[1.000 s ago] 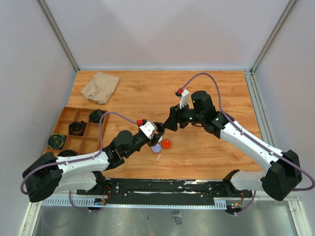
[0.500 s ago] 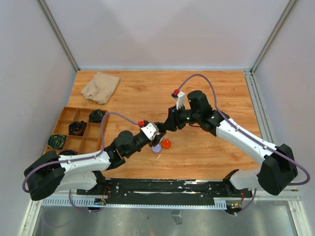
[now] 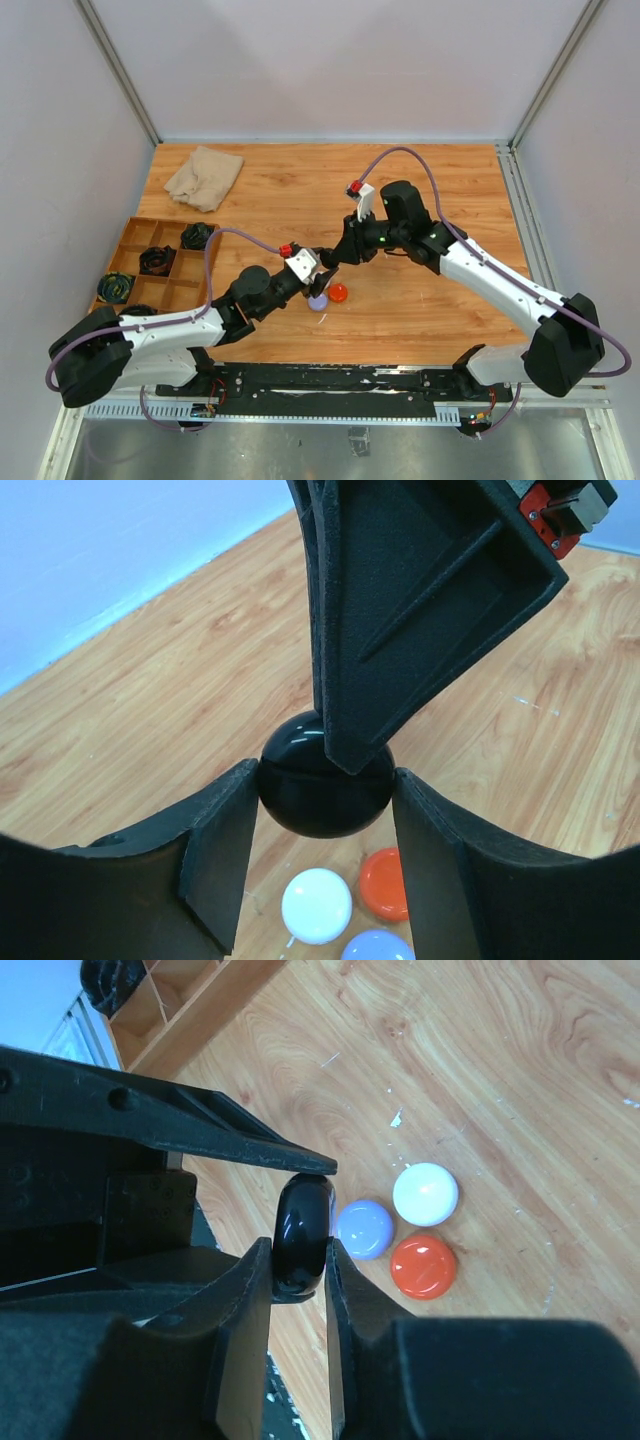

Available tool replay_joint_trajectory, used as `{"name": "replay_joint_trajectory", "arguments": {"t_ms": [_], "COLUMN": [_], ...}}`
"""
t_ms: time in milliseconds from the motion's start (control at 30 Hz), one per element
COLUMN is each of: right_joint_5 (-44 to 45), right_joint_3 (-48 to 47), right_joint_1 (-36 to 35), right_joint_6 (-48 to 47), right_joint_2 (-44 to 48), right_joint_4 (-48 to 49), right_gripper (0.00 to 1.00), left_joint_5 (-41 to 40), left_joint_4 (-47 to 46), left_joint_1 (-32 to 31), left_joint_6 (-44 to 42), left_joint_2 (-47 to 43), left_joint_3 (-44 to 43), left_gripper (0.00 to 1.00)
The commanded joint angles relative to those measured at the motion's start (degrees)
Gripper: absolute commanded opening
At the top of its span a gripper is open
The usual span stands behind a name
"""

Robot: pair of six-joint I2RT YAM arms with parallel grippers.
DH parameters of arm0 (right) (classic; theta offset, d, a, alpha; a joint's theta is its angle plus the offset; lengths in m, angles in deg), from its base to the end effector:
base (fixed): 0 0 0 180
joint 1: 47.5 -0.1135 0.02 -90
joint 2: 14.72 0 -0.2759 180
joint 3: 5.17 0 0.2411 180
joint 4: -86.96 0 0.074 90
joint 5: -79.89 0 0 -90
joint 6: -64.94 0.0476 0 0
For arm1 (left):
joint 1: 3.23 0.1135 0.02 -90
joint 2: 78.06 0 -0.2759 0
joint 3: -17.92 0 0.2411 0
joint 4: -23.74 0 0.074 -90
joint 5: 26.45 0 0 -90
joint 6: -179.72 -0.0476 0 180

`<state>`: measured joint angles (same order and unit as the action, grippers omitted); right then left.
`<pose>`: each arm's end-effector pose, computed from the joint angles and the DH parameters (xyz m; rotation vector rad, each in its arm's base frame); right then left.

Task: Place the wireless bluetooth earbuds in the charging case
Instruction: Open the charging case.

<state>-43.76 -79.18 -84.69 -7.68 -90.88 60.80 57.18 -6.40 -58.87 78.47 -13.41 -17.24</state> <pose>0.2190 0.1993 0.3185 -0.7550 2.0584 1.1705 0.1359 -0.1894 0.2455 0.7970 1.3681 -0.5225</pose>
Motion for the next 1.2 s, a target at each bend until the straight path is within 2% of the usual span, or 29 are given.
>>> {"name": "replay_joint_trajectory", "arguments": {"t_ms": [0,100,233,467,700,867,1167], "right_joint_5": [0.96,1.05,0.79,-1.09,-6.24,-10.11,-13.72], "right_joint_3": [-3.1,-3.85,-5.76,-7.72,-8.74,-8.61,-7.98], "right_joint_1": [-0.77,0.1,1.02,1.33,1.32,1.29,1.01], "right_joint_6": [-5.18,-7.29,-12.35,-21.71,-30.2,-33.31,-35.73], "right_joint_2": [2.07,2.86,3.21,3.16,4.47,5.51,6.99], "right_joint_4": [-2.29,-4.09,-8.07,-12.84,-16.47,-17.08,-17.17], "right_gripper": [0.11,0.1,0.09,0.06,0.05,0.05,0.05], "left_joint_5": [-1.29,-0.94,2.85,21.74,38.2,43.67,51.53], "left_joint_4": [-0.63,1.49,6.26,7.98,5.29,3.73,-3.88], "left_joint_1": [-0.53,-0.52,0.92,10.17,16.47,17.63,18.52], "left_joint_6": [1.88,1.79,1.48,6.12,11.57,13.98,21.31], "left_joint_2": [-1.78,-3.39,-5.57,-8.9,-6.11,-3.45,0.19], "left_joint_3": [0.38,0.36,-0.18,-0.22,-1.96,-3.0,-3.81], "left_gripper": [0.65,0.71,0.74,0.75,0.75,0.74,0.63]}}
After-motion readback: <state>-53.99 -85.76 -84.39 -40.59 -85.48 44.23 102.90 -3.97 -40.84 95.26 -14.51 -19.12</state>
